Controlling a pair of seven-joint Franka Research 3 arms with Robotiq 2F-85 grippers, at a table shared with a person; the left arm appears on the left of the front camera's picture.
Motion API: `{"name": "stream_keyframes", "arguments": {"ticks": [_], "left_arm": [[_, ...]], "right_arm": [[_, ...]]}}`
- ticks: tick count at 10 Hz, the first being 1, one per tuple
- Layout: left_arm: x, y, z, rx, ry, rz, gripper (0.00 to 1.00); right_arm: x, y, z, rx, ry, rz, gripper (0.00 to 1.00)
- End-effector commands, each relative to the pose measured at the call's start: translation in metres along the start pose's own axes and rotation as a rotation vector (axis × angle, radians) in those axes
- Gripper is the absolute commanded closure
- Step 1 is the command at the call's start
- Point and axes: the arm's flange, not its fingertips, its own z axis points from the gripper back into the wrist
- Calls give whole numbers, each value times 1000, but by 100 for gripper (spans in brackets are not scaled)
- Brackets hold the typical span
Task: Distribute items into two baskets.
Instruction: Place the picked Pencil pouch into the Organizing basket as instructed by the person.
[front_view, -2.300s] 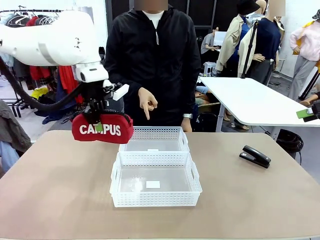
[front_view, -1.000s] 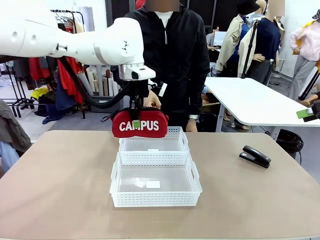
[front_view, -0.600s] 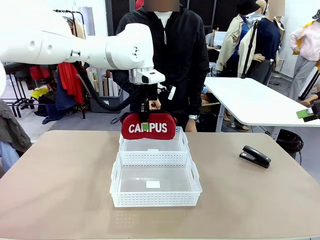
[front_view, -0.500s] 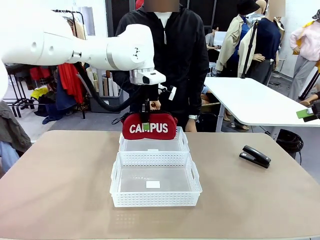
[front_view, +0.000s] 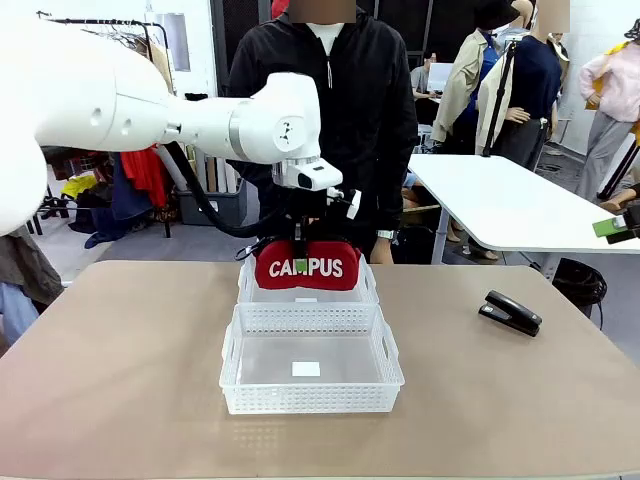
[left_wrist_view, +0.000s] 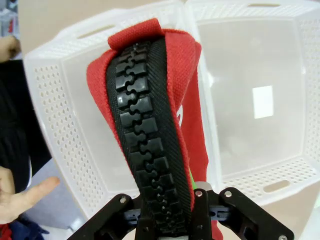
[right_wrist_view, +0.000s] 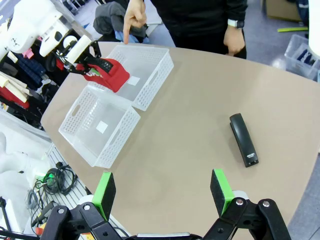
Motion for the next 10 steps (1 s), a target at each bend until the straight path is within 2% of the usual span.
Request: {"name": "stream_keyframes", "arguments": {"ticks": [1, 10], "left_arm": [[0, 12, -9, 43, 41, 25, 100], [2, 41, -62, 88, 33, 34, 100]], "right_arm": [[1, 0, 0, 11, -17, 11, 0], [1, 0, 0, 11, -17, 11, 0]]}}
